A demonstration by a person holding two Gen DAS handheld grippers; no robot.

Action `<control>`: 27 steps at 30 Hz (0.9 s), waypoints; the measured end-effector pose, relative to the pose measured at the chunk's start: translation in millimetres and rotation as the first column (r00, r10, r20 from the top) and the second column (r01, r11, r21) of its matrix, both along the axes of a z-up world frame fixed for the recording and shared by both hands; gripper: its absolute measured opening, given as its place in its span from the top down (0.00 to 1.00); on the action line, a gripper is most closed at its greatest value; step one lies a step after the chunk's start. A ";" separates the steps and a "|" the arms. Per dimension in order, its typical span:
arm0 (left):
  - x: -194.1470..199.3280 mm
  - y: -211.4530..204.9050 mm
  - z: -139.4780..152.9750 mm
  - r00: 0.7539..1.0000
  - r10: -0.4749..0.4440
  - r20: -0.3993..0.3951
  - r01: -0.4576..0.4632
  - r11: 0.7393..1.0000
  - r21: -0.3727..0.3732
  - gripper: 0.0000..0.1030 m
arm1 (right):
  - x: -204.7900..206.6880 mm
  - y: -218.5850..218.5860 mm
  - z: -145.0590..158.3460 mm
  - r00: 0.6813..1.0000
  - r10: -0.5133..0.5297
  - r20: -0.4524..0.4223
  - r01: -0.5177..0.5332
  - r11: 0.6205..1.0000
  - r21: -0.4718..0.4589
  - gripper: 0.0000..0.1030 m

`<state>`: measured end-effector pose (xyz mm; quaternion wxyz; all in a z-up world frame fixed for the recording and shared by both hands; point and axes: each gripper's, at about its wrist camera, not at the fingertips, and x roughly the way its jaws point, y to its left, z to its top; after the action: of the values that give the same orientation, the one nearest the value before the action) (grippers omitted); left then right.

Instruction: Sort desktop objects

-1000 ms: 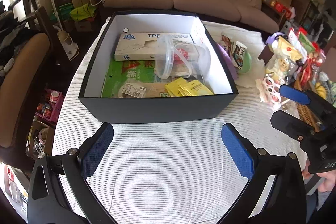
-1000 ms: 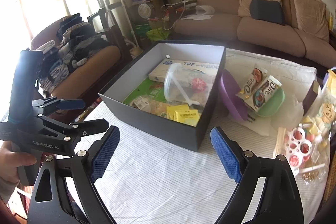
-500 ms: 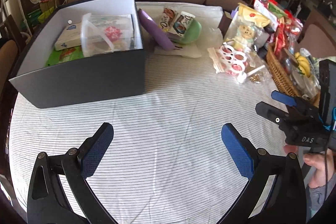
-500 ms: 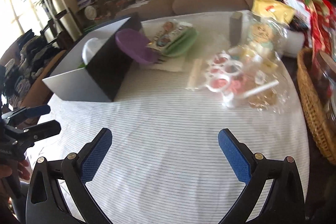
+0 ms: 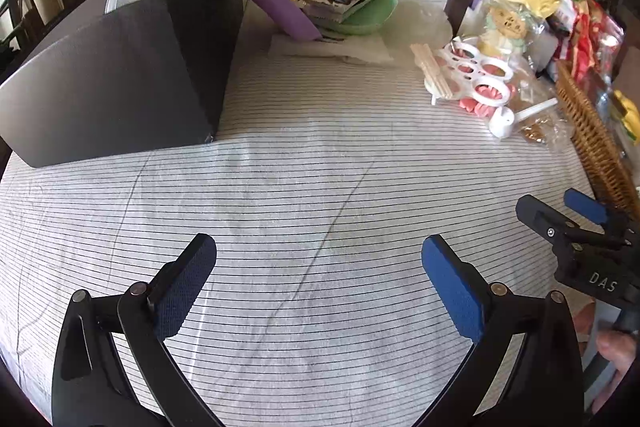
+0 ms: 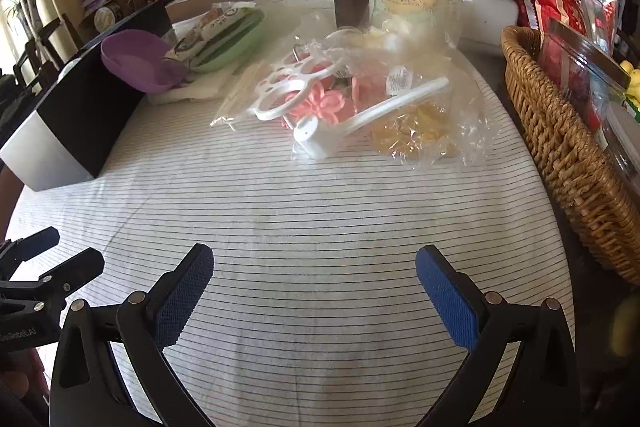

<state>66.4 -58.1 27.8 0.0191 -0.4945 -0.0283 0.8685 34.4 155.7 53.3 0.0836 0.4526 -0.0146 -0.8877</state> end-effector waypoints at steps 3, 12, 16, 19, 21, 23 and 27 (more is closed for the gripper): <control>-3.7 7.3 -9.1 1.000 0.001 0.000 -0.001 1.000 -0.022 0.00 | -3.1 0.9 -7.6 1.000 -0.004 0.006 0.004 1.000 0.016 0.00; -11.2 16.8 -22.6 1.000 -0.014 -0.008 0.014 0.998 -0.057 0.00 | 0.9 -5.3 -15.9 1.000 -0.005 -0.012 0.006 0.995 0.099 0.00; -9.0 15.7 -22.2 0.999 -0.004 -0.038 0.002 0.998 -0.059 0.00 | 3.5 -5.5 -16.8 1.000 -0.005 -0.019 0.007 0.994 0.107 0.00; -7.0 15.4 -22.0 0.998 0.009 -0.067 -0.014 0.998 -0.061 0.00 | 3.8 -5.2 -16.6 1.000 -0.013 -0.019 0.015 0.994 0.110 0.00; -8.2 15.0 -22.0 0.998 0.014 -0.066 -0.018 0.998 -0.060 0.00 | 2.9 -6.1 -16.5 1.000 -0.015 -0.019 0.017 0.994 0.111 0.00; -8.6 15.7 -22.0 0.998 0.014 -0.066 -0.018 0.998 -0.060 0.00 | 3.0 -6.1 -16.4 1.000 -0.014 -0.019 0.016 0.994 0.111 0.00; -8.7 16.0 -21.7 0.998 0.013 -0.066 -0.017 0.998 -0.061 0.00 | 2.7 -6.0 -16.5 1.000 -0.014 -0.019 0.016 0.994 0.111 0.00</control>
<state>57.7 -42.2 6.1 -0.0020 -0.4660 -0.0046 0.8848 37.1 149.6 36.8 0.0517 0.4484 0.0322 -0.8918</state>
